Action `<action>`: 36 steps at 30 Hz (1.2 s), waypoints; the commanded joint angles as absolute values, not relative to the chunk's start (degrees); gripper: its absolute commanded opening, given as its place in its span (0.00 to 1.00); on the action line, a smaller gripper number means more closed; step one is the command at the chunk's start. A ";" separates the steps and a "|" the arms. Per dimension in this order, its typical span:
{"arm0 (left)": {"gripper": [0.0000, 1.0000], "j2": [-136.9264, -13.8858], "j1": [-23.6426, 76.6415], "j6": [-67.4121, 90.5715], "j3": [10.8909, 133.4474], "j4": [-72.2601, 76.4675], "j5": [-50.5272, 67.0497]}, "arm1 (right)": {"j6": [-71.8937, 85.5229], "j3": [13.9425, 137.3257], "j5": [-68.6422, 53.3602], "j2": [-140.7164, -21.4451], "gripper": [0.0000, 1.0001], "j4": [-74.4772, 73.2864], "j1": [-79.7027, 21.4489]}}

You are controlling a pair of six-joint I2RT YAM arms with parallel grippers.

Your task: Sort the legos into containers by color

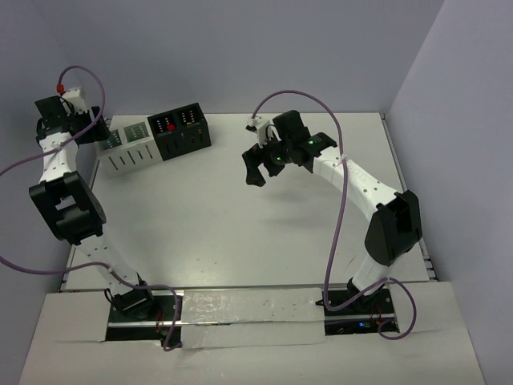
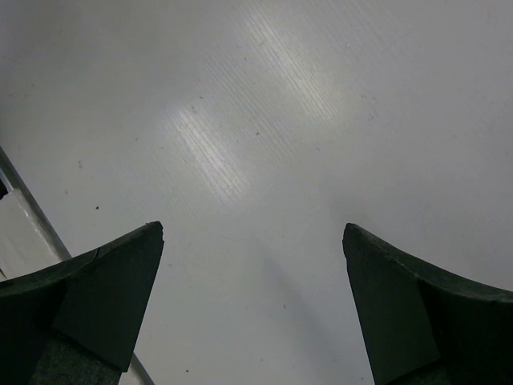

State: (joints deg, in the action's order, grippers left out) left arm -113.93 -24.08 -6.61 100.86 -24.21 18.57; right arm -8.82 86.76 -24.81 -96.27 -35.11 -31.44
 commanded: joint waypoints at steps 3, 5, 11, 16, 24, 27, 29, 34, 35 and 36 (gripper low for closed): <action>0.91 -110.95 -23.52 -6.55 106.71 -26.21 21.70 | -8.01 88.59 -23.96 -93.28 1.00 -34.05 -30.33; 0.93 -108.99 -22.91 -6.70 108.54 -27.39 22.02 | -7.57 88.59 -23.53 -92.20 1.00 -34.10 -29.27; 0.99 -99.62 -13.62 -8.00 106.44 -29.35 19.47 | -4.81 86.31 -21.42 -87.76 1.00 -32.51 -22.88; 0.99 -90.44 -4.50 -6.19 97.97 -28.97 17.56 | -2.82 82.06 -14.61 -83.59 1.00 -29.79 -18.61; 0.99 -75.91 -0.53 4.52 79.13 -23.76 23.05 | -2.79 74.98 -7.08 -74.15 1.00 -27.60 -16.70; 0.99 -72.65 -0.53 3.78 74.98 -23.53 19.60 | -1.91 71.79 -4.73 -70.75 1.00 -26.41 -16.34; 0.99 -70.04 -0.47 3.36 72.94 -23.70 16.75 | -1.96 68.14 -3.13 -68.34 1.00 -24.49 -15.97; 0.99 -66.96 -0.47 1.82 69.80 -23.09 13.92 | -1.73 65.08 -1.15 -65.84 1.00 -23.24 -14.89; 0.99 -66.59 -0.53 1.76 69.38 -22.95 13.74 | -1.63 64.87 -1.14 -65.59 1.00 -23.05 -14.75; 0.99 -66.14 -0.51 1.82 69.11 -22.60 13.47 | -1.45 64.60 -1.12 -65.35 1.00 -22.83 -14.66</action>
State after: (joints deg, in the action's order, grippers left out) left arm -69.56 -0.47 2.36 69.61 -25.85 16.29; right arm -2.45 65.53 -3.73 -67.53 -26.92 -15.52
